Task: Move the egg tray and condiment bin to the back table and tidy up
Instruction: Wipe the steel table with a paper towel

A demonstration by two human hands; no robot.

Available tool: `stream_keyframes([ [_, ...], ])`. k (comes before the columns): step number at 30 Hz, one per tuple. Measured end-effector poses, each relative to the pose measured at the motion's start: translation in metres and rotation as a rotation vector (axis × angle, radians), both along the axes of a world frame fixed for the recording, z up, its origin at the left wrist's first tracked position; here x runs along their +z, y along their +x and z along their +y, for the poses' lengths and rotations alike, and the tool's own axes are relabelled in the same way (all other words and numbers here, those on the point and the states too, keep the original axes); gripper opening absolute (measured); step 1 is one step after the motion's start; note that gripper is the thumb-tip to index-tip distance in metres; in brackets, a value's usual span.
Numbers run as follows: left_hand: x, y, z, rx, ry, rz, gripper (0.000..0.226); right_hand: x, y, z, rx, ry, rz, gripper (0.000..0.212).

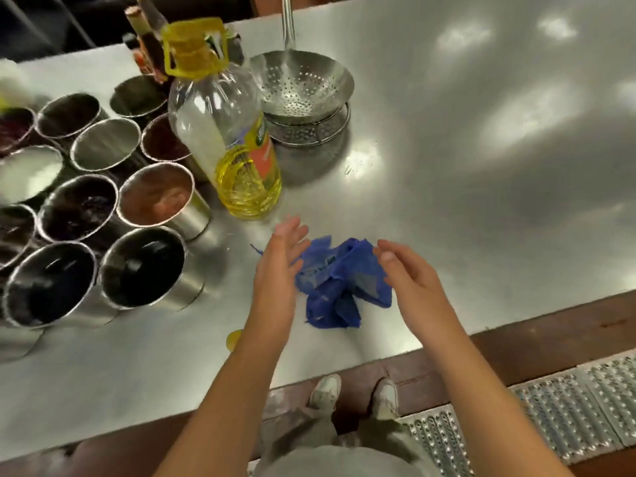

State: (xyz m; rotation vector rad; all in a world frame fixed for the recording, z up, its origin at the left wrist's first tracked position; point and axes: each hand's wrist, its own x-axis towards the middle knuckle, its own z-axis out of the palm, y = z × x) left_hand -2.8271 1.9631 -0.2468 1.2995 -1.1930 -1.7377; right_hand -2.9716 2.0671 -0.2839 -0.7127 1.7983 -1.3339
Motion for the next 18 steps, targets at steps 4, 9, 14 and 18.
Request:
stream_keyframes([
  [4,-0.018,0.023,0.014,0.195,0.083,-0.057,0.04,-0.042,-0.002,-0.013,0.151,0.144,0.082,0.025],
  [9,-0.035,0.036,0.025,0.261,0.142,-0.09,0.045,-0.078,0.008,-0.04,0.318,0.284,0.511,0.056],
  [14,-0.046,0.044,0.036,0.241,0.178,-0.128,0.046,-0.103,0.029,-0.064,0.369,0.387,0.748,0.061],
  [18,-0.05,0.049,0.041,0.23,0.189,-0.141,0.047,-0.117,0.037,-0.065,0.356,0.45,0.812,0.059],
])
